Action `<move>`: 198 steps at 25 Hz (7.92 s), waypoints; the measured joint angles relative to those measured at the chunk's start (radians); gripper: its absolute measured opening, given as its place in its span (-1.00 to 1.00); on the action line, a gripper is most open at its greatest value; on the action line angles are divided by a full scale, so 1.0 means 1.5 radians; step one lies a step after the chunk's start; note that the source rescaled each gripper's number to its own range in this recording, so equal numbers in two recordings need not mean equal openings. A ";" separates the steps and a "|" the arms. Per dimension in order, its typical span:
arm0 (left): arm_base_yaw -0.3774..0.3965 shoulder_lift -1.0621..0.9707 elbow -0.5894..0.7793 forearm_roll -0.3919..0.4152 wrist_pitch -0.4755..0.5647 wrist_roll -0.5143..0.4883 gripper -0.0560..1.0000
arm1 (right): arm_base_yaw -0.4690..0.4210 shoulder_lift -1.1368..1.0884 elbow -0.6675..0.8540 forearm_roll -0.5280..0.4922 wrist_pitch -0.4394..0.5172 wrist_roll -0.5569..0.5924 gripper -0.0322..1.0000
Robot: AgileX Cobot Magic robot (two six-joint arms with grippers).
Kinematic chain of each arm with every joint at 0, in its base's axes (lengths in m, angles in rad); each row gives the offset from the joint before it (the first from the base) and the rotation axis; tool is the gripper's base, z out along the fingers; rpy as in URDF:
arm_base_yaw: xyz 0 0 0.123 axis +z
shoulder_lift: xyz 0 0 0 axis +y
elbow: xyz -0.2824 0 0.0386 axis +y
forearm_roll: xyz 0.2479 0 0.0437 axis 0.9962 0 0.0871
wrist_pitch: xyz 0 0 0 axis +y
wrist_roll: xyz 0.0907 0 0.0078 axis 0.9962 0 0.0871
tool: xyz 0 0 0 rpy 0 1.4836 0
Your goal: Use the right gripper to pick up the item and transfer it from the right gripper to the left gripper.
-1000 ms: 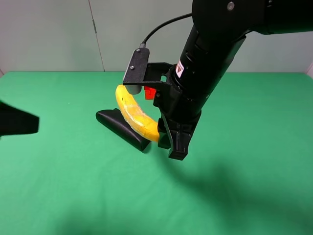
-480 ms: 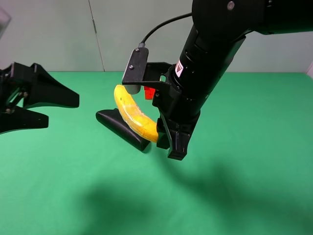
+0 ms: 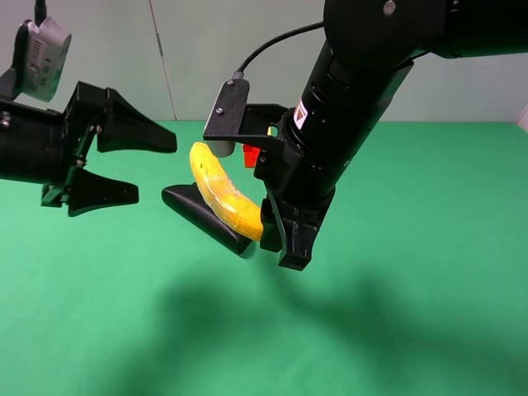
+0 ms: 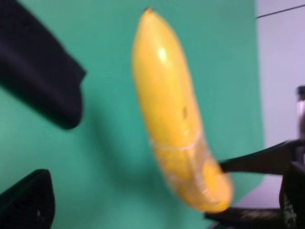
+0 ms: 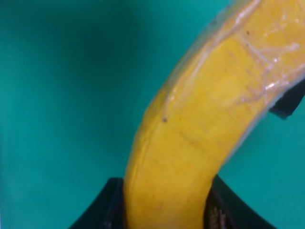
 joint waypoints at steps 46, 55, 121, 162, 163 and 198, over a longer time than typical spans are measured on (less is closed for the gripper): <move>0.000 0.283 -0.047 -0.228 0.166 0.164 0.72 | 0.000 0.000 0.000 0.093 0.003 -0.054 -0.93; 0.000 0.284 -0.047 -0.228 0.208 0.158 0.34 | 0.000 0.000 0.000 0.093 0.003 -0.054 -0.93; 0.000 0.284 -0.047 -0.223 0.208 0.161 -0.89 | -0.159 -0.372 -0.012 -0.161 0.193 0.240 1.00; 0.000 0.284 -0.047 -0.196 0.217 0.183 -0.89 | -0.173 -1.073 0.474 -0.125 0.075 0.454 1.00; 0.000 0.284 -0.047 -0.196 0.217 0.184 -0.89 | -0.173 -1.073 0.474 -0.125 0.075 0.454 1.00; 0.136 -0.103 -0.061 0.310 0.175 -0.098 -0.89 | -0.495 -1.093 0.474 -0.110 0.069 0.454 1.00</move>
